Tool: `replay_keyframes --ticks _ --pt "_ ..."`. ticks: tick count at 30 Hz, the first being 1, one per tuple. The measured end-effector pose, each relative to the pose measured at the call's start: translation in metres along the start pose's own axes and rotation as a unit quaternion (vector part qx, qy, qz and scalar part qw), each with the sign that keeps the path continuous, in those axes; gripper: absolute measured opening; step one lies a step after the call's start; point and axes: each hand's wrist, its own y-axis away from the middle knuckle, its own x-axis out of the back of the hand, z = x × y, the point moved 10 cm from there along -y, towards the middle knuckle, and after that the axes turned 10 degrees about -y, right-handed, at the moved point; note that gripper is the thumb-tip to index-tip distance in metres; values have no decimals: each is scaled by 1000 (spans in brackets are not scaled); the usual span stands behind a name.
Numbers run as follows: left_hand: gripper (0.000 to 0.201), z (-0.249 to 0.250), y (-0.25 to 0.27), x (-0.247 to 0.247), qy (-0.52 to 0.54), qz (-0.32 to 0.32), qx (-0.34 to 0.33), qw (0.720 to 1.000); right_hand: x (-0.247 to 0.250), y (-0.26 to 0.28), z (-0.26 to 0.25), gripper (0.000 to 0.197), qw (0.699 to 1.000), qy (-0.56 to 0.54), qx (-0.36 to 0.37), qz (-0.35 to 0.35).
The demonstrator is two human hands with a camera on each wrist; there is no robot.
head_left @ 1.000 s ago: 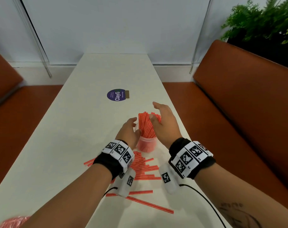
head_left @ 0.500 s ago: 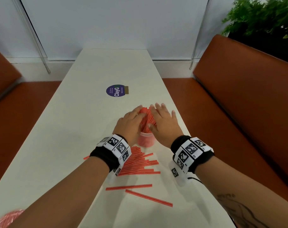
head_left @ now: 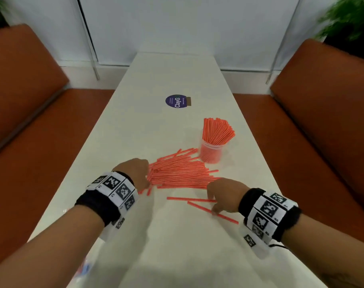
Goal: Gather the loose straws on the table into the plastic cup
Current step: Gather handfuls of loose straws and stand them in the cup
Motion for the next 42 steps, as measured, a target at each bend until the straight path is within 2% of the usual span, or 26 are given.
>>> replay_keyframes --ticks 4,6,9,11,14,18,23,25,27,29,30,31,33,35,37,40,41,42 --pt "40 -35 12 -39 -23 -60 58 996 -6 -9 -14 25 999 -18 19 30" --pt "38 -48 17 -48 -16 -58 83 995 -5 -13 -20 21 998 -22 26 51" --pt "35 -62 21 -53 -7 -37 115 993 -2 -15 -26 29 993 -57 29 95" --pt "38 -63 21 -54 -3 -39 121 992 -3 -18 -30 30 991 -83 32 96" --pt "40 -60 12 -62 7 -53 119 991 -6 -21 -37 20 992 -90 33 81" --pt "26 -53 -5 -70 10 -23 117 993 -13 -19 -42 22 997 -40 26 57" --pt "37 -53 -12 -81 23 -6 111 994 -20 -19 -40 21 998 -12 26 50" --pt "36 -58 -8 -71 65 26 125 990 -21 -18 -34 20 999 -15 16 50" --pt "33 -68 2 -52 149 62 158 974 -14 -15 -27 17 997 -49 3 58" --pt "35 -74 12 -33 283 97 182 937 3 -12 -23 13 986 -144 10 81" --pt "36 -70 14 -24 367 110 170 908 15 -10 -23 14 973 -207 21 100" --pt "33 -60 15 -16 463 111 141 868 27 -7 -25 16 955 -269 34 117" --pt "24 -25 16 -4 627 79 84 770 44 -3 -33 22 913 -386 60 118" --pt "30 8 15 0 716 48 66 693 49 -4 -44 26 876 -468 75 93" --pt "34 36 12 0 772 19 50 634 52 -6 -54 24 872 -475 80 91" --pt "26 64 6 -1 843 -18 34 536 53 -12 -62 28 887 -441 85 111" --pt "28 65 2 -1 856 -8 36 515 52 -14 -63 27 892 -427 90 116" --pt "30 64 -4 -3 858 14 42 512 50 -15 -63 24 898 -413 95 116"
